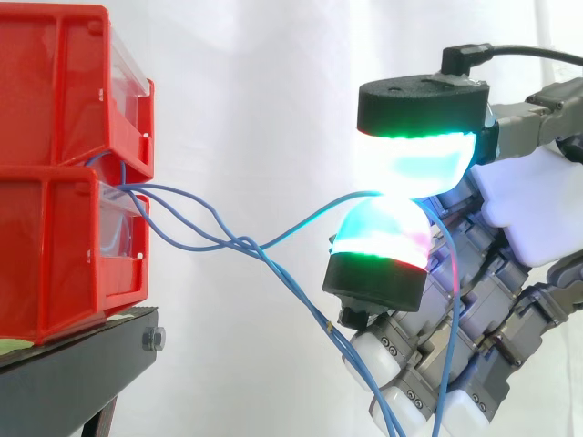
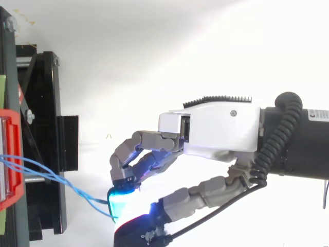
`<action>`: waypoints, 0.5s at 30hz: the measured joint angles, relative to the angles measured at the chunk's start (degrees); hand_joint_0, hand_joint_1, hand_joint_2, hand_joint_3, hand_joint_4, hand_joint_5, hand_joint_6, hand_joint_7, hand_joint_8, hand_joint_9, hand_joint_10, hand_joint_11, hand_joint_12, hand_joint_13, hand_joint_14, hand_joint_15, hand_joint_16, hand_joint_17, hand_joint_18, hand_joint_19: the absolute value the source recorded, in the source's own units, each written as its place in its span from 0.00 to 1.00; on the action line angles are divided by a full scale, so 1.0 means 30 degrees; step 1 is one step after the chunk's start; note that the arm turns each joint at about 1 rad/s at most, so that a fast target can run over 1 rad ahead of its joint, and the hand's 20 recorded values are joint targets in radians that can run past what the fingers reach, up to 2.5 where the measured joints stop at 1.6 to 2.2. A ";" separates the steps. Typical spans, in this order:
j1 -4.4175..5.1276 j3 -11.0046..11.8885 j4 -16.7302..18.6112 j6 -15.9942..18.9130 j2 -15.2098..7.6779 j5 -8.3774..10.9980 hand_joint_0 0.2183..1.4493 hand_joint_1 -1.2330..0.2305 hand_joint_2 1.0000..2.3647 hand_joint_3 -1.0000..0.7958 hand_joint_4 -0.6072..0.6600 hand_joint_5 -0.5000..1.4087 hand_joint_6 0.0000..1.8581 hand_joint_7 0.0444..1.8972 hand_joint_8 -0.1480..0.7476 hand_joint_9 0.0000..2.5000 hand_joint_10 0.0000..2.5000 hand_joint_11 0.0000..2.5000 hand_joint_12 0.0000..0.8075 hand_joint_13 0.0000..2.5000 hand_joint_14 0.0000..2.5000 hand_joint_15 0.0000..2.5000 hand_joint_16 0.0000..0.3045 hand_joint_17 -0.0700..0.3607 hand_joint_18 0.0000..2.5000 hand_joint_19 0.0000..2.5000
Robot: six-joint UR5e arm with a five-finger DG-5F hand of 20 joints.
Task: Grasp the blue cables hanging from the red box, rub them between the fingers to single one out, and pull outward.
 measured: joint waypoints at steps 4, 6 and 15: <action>0.0001 0.0000 0.0000 0.0000 0.0001 0.0000 0.30 0.32 0.01 0.56 0.42 0.20 0.47 0.58 0.45 0.31 0.00 0.10 0.52 0.23 0.00 0.14 0.18 0.46 0.24 0.14; -0.0002 -0.0005 0.0000 0.0000 -0.0006 0.0000 0.30 0.32 0.01 0.56 0.42 0.20 0.47 0.58 0.45 0.32 0.00 0.10 0.52 0.23 0.00 0.13 0.18 0.45 0.24 0.14; 0.0000 -0.0020 -0.0001 0.0000 -0.0007 0.0001 0.30 0.32 0.01 0.55 0.42 0.20 0.47 0.58 0.45 0.32 0.00 0.11 0.53 0.24 0.00 0.14 0.18 0.45 0.23 0.15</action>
